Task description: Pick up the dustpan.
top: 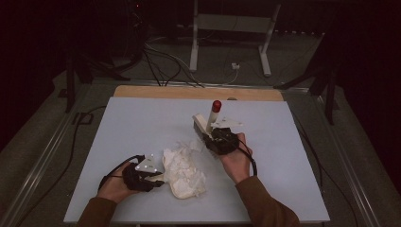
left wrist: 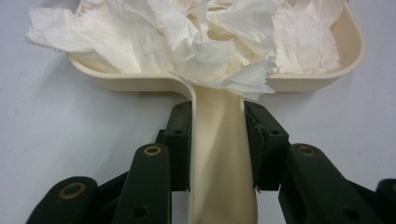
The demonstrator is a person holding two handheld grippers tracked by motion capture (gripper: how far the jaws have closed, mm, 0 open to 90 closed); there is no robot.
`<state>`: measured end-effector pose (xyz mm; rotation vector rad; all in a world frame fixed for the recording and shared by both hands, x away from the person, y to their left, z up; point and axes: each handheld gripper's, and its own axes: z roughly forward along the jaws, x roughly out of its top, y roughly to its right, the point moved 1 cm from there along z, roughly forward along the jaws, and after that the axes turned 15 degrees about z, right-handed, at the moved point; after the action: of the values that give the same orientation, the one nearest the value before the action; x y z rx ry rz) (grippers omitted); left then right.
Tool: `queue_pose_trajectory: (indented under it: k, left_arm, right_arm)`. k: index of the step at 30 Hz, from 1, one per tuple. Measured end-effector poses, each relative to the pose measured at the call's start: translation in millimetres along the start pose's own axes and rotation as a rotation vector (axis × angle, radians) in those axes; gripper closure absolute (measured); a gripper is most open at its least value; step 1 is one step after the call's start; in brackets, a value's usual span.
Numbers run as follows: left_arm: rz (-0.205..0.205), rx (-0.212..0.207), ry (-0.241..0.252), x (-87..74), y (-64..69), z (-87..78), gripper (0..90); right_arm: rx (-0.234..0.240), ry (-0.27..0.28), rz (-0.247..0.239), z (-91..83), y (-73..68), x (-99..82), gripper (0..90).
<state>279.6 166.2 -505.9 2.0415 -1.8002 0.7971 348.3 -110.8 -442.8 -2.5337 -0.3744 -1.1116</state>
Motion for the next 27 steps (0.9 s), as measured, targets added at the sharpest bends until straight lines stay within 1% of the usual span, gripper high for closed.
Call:
queue_pose_trajectory:
  k: [3, 4, 5, 7, 9, 10, 11, 12, 14, 16, 17, 19, 20, 24, 27]
  left_arm:
    - [-0.006, 0.006, -0.003, -4.0, 0.0, -2.3, 66.6]
    - [-0.015, 0.007, -0.001, -5.9, 0.1, -3.2, 66.6]
    - [-0.019, 0.012, 0.000, -7.4, -0.1, -4.2, 66.6]
    - [-0.026, 0.018, -0.006, -10.4, -1.3, -6.4, 66.6]
    - [-0.041, 0.024, -0.006, -14.0, -3.0, -8.2, 66.6]
    - [-0.051, 0.030, -0.007, -16.2, -4.2, -9.1, 66.6]
    - [-0.054, 0.031, -0.008, -17.5, -5.1, -9.8, 66.6]
    - [-0.063, 0.032, -0.005, -19.2, -6.0, -10.2, 66.6]
    - [-0.069, 0.036, -0.010, -21.0, -7.2, -10.5, 66.6]
    - [-0.070, 0.038, -0.011, -21.7, -8.3, -10.6, 66.6]
    - [-0.071, 0.039, -0.012, -21.8, -8.5, -10.6, 66.6]
    - [-0.075, 0.043, -0.013, -22.2, -9.2, -10.2, 66.6]
    - [-0.075, 0.043, -0.015, -22.5, -9.7, -10.3, 66.5]
    - [-0.080, 0.054, -0.016, -23.3, -11.0, -10.1, 66.5]
    - [-0.084, 0.060, -0.013, -23.4, -11.8, -9.7, 66.6]
  right_arm:
    - [-0.012, -0.028, -0.011, 15.1, 2.1, 0.1, 67.0]
    - [-0.017, -0.038, -0.017, 20.4, 2.8, 0.1, 67.0]
    - [-0.030, -0.050, -0.015, 26.5, 3.7, 0.3, 67.0]
    - [-0.030, -0.070, -0.011, 34.2, 4.9, 0.7, 67.0]
    - [-0.031, -0.095, -0.013, 41.8, 5.8, 0.6, 67.0]
    - [-0.023, -0.108, -0.010, 45.0, 5.6, 0.3, 67.1]
    - [0.001, -0.120, -0.014, 47.7, 4.9, -0.4, 67.0]
    - [0.015, -0.120, -0.021, 48.3, 3.7, -0.6, 67.0]
    - [0.038, -0.128, -0.057, 48.7, -2.1, -1.1, 67.0]
    - [0.098, -0.139, -0.076, 48.0, -7.2, -2.1, 67.0]
    - [0.133, -0.143, -0.098, 47.0, -11.3, -3.5, 67.0]
    - [0.140, -0.145, -0.136, 43.8, -18.9, -6.0, 67.0]
    - [0.157, -0.146, -0.149, 41.9, -21.6, -7.0, 67.0]
    - [0.213, -0.155, -0.178, 32.8, -29.7, -9.1, 67.0]
    - [0.258, -0.162, -0.191, 23.1, -35.2, -10.7, 67.0]
